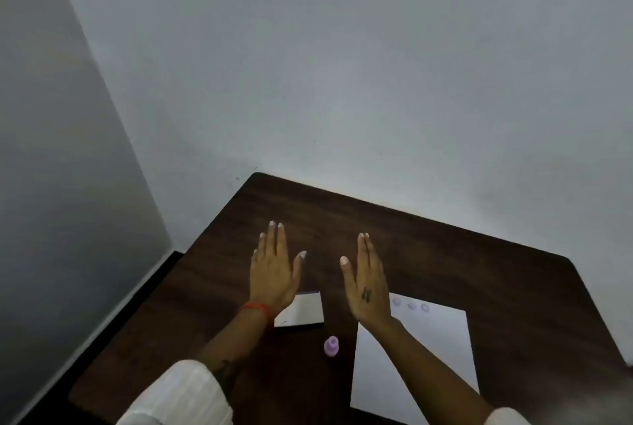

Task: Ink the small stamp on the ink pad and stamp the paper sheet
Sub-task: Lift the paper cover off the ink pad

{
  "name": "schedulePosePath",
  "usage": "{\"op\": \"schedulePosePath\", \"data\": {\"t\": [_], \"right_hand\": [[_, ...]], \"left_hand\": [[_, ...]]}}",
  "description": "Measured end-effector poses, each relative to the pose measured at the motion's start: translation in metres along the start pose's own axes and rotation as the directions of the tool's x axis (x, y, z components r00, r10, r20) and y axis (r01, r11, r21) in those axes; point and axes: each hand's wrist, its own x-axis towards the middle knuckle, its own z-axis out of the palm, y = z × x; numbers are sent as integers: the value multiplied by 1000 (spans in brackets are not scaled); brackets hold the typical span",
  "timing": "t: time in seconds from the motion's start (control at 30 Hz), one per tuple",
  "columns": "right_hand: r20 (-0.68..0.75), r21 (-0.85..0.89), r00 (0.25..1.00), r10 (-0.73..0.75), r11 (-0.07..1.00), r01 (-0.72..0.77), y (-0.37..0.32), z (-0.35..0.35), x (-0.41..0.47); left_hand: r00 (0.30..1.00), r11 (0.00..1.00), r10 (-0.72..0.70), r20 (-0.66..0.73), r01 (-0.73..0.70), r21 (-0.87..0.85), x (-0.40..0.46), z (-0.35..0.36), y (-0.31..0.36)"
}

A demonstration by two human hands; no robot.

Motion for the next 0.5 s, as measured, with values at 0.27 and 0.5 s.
{"op": "schedulePosePath", "data": {"t": [0.27, 0.5], "right_hand": [[227, -39, 963, 145, 989, -140, 11, 41, -15], [432, -153, 865, 253, 966, -207, 22, 53, -21]], "left_hand": [[865, 863, -452, 218, 486, -139, -21, 9, -47], [830, 840, -454, 323, 520, -155, -30, 23, -45]]}}
